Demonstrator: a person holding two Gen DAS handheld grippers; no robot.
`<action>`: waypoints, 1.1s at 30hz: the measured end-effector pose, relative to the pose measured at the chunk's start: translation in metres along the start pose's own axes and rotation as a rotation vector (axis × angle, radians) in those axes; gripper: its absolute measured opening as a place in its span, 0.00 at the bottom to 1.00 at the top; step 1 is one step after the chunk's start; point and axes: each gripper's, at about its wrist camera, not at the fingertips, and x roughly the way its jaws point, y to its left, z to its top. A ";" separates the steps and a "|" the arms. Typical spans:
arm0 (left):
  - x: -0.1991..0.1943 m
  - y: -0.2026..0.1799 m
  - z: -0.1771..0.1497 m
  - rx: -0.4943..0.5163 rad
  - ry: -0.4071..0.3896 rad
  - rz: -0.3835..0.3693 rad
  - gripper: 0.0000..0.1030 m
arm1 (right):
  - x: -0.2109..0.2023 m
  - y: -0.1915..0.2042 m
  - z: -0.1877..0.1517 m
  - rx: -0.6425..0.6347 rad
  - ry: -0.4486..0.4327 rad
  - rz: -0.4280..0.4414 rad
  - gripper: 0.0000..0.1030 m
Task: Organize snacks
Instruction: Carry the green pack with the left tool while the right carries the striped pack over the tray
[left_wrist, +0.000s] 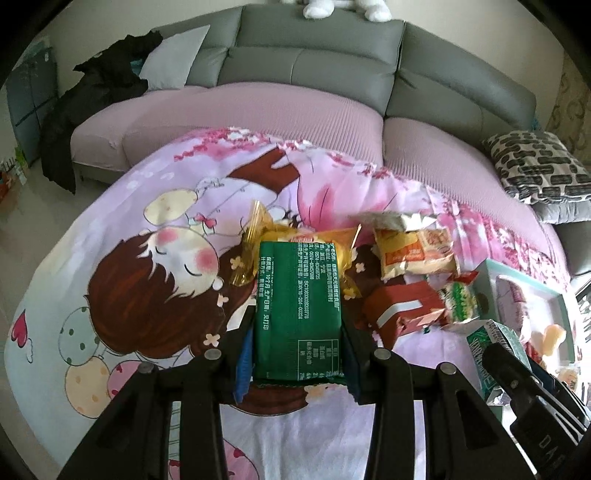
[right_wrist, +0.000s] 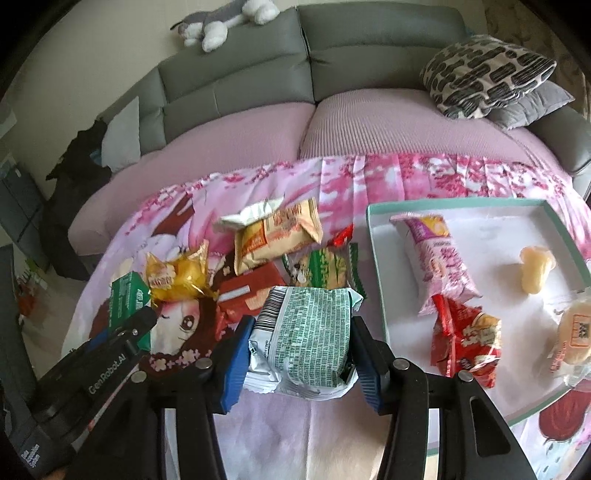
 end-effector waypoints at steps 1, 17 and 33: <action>-0.005 0.000 0.001 0.000 -0.014 -0.004 0.41 | -0.002 0.000 0.001 0.001 -0.007 0.001 0.53; -0.032 -0.033 0.006 0.062 -0.076 -0.073 0.41 | -0.037 -0.037 0.016 0.079 -0.099 -0.026 0.53; -0.046 -0.128 -0.003 0.281 -0.068 -0.196 0.41 | -0.064 -0.148 0.024 0.298 -0.194 -0.189 0.53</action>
